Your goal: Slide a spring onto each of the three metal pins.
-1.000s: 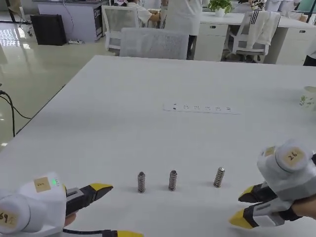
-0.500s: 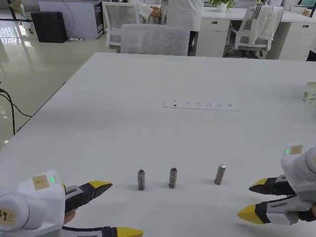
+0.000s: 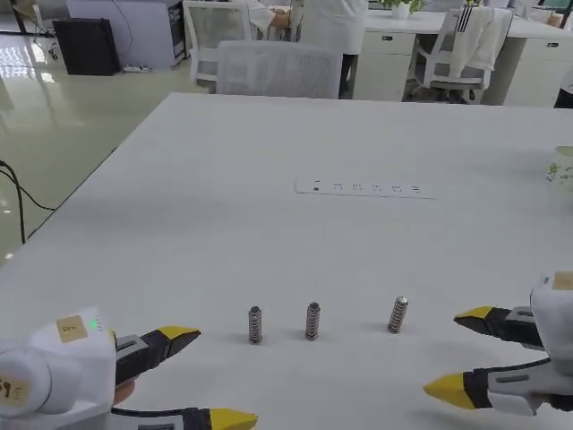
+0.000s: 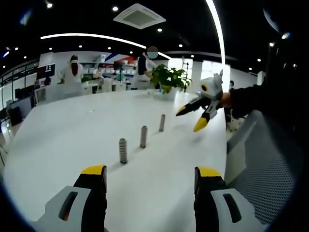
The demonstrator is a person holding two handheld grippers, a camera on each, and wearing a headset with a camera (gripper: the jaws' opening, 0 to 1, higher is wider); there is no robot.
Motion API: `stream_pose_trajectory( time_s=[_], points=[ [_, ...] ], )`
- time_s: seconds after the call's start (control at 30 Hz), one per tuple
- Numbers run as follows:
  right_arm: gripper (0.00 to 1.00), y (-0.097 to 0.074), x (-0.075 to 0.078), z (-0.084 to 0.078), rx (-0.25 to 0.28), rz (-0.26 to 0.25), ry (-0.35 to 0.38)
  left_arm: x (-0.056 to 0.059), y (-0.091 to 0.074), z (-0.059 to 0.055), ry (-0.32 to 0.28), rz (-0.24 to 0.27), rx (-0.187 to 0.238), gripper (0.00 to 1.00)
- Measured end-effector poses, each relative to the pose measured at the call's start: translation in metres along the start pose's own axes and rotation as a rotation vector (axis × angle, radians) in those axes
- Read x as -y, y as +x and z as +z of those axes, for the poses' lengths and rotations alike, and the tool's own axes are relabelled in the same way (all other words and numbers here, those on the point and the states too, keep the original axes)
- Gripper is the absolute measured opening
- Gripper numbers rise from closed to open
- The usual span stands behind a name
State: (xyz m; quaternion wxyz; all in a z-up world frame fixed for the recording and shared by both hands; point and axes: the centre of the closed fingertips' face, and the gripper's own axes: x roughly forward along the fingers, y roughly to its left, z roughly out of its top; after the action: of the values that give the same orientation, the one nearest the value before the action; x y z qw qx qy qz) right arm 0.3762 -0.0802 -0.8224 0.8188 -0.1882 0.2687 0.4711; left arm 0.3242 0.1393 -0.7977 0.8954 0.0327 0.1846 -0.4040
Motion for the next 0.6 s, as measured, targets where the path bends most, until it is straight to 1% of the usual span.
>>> stream_pose_trajectory(
  time_s=[0.07, 0.17, 0.33, 0.5, 0.53, 0.6],
  points=[
    [0.69, 0.000, -0.001, 0.000, 0.017, 0.000, -0.009, 0.000, 0.000, 0.000, -0.001, -0.001, 0.001, 0.70],
    [0.71, 0.001, -0.001, 0.001, 0.037, -0.002, 0.000, -0.001, 0.001, 0.000, -0.002, -0.001, 0.000, 0.70],
    [0.75, 0.000, -0.006, 0.010, 0.119, 0.008, 0.003, -0.001, 0.002, -0.001, -0.008, -0.006, 0.002, 0.70],
    [0.80, 0.002, -0.009, 0.012, 0.153, 0.012, 0.024, -0.002, 0.003, -0.006, -0.013, -0.006, -0.006, 0.71],
    [0.80, 0.002, -0.010, 0.013, 0.166, 0.013, 0.031, -0.002, 0.003, -0.006, -0.013, -0.005, -0.006, 0.71],
    [0.81, 0.003, -0.012, 0.014, 0.174, 0.012, 0.038, -0.003, 0.003, -0.007, -0.016, -0.003, -0.006, 0.71]
  ],
)
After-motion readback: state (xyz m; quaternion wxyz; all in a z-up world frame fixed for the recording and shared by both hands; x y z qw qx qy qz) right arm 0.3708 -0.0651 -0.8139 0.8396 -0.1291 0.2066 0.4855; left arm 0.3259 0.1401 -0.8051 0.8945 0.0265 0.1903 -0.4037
